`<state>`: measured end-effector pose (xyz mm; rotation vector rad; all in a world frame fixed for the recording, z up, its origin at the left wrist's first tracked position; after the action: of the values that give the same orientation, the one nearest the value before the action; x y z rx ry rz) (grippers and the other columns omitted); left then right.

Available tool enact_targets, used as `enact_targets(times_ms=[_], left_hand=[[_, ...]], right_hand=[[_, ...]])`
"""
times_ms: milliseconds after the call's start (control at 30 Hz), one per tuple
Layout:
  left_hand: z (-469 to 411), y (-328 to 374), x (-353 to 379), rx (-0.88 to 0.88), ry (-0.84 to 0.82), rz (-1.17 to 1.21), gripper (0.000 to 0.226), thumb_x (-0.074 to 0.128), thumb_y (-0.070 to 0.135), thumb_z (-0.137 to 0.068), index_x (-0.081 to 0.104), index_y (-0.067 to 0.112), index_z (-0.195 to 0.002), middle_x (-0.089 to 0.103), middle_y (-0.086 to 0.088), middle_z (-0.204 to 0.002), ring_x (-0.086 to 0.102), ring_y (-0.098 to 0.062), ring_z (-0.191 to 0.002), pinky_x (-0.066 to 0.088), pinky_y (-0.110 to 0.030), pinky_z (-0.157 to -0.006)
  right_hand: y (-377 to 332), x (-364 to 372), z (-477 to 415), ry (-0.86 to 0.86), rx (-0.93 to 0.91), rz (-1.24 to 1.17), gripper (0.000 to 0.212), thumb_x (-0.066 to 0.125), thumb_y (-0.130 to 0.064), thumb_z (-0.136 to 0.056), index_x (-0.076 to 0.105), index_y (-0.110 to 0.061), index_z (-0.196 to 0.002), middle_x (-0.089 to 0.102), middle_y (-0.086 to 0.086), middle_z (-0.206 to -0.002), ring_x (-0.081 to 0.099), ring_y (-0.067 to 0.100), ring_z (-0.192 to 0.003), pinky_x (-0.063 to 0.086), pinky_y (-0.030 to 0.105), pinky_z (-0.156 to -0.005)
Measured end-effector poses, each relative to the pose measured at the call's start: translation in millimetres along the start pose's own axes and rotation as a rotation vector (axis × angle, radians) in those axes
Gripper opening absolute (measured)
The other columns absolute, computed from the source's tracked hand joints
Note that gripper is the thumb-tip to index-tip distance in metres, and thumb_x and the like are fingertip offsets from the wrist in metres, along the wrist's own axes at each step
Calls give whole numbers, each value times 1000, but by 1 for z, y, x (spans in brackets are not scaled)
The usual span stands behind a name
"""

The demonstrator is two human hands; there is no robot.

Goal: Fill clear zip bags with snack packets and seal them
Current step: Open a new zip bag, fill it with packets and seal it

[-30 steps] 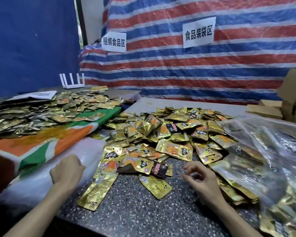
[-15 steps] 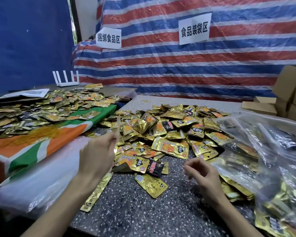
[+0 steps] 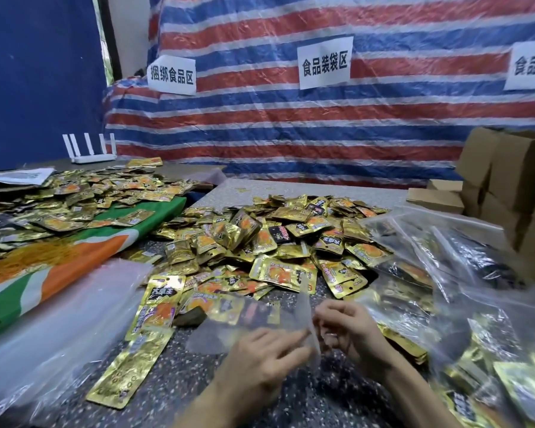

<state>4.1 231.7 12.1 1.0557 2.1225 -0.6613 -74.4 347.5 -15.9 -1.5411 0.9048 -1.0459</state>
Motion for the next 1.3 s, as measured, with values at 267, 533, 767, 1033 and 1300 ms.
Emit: enact_targets(times_ms=[267, 533, 767, 1033, 1300], left_hand=[[2, 1, -2, 16, -29, 8, 28, 52, 13, -80, 78, 22, -83, 74, 1, -113, 72, -10, -93, 58, -24, -69], [14, -8, 1, -13, -26, 31, 34, 49, 7, -72, 78, 19, -84, 73, 2, -117, 72, -14, -95, 58, -25, -68], [26, -36, 16, -492, -107, 488, 32, 56, 33, -79, 69, 40, -107, 68, 27, -111, 63, 1, -102, 51, -19, -87], [-1, -37, 30, -858, 13, 1059, 38, 61, 45, -93, 69, 9, -86, 63, 0, -72, 61, -12, -68, 49, -25, -64], [20, -74, 17, -1096, 397, 1266, 35, 66, 29, -88, 63, 7, -60, 57, -15, -62, 54, -24, -56, 50, -31, -54]], right_hand=[[10, 0, 8, -3, 207, 348, 36, 77, -45, -82, 71, -15, -64, 64, 7, -61, 57, 16, -51, 48, 21, -48], [18, -11, 12, 41, 308, 343, 20, 62, -1, -91, 69, 2, -73, 66, 17, -63, 61, 21, -50, 50, 26, -46], [7, -19, 7, 138, 180, 300, 11, 78, -12, -82, 75, -11, -71, 66, 4, -67, 55, 10, -55, 38, 18, -47], [1, 9, 9, -86, 146, 97, 20, 82, -28, -76, 73, -10, -77, 68, 8, -81, 60, 18, -72, 48, 22, -58], [-7, -39, 7, 325, 34, 68, 26, 65, -2, -85, 60, -10, -61, 51, 6, -58, 45, 15, -48, 37, 21, -40]])
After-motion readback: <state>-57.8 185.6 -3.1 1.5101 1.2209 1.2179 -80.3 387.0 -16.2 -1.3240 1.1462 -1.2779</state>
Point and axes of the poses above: each hand's wrist, its own z-axis away from the middle knuckle, its own x-axis out of the palm, y = z × x, the point moved 9 cm from there along -z, towards the middle knuckle
